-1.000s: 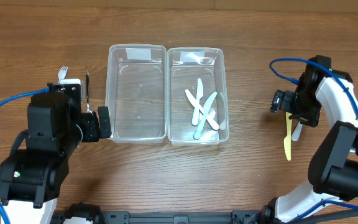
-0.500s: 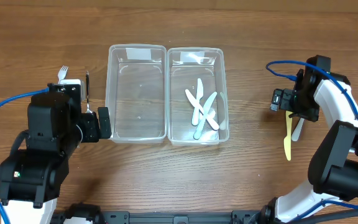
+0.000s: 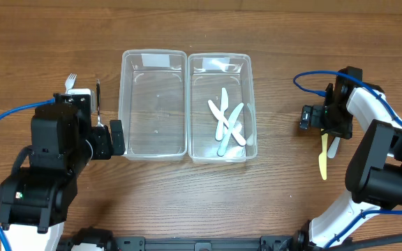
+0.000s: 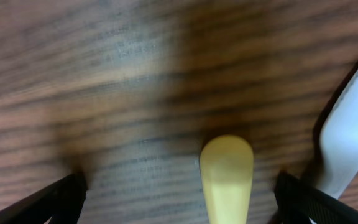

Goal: Pack container
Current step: 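Lower the right gripper onto the yellow plastic knife and grasp it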

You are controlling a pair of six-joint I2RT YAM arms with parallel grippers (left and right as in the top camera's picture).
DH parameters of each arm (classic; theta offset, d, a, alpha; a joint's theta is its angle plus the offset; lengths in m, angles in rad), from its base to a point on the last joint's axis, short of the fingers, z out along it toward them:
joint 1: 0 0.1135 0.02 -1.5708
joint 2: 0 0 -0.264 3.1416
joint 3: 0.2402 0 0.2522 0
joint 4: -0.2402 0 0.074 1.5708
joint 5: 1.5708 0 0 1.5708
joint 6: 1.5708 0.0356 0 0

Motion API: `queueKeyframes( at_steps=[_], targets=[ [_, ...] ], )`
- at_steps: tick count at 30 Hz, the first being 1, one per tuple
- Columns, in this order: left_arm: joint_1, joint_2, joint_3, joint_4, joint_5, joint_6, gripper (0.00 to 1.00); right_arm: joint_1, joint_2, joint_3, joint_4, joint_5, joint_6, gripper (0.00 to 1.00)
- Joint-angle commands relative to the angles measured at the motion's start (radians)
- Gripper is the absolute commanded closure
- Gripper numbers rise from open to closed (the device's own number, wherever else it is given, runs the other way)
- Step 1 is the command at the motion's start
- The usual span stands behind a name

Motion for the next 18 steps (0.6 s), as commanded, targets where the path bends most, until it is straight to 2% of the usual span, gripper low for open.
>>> queueKeyframes(
  at_steps=[1, 4, 6, 18],
  targets=[
    [0.006, -0.003, 0.021, 0.002, -0.006, 0.013, 0.00, 0.001, 0.044, -0.005, 0.012, -0.016, -0.011, 0.00],
    [0.006, -0.003, 0.021, 0.002, -0.006, 0.013, 0.00, 0.001, 0.068, -0.005, 0.011, -0.034, -0.011, 0.00],
    [0.005, -0.003, 0.021, 0.002, -0.006, 0.013, 0.00, 0.001, 0.073, -0.005, 0.011, -0.033, -0.011, 0.04],
    [0.006, -0.003, 0.021, 0.002, -0.006, 0.013, 0.00, 0.001, 0.073, -0.005, 0.011, -0.033, -0.006, 0.42]
  ],
)
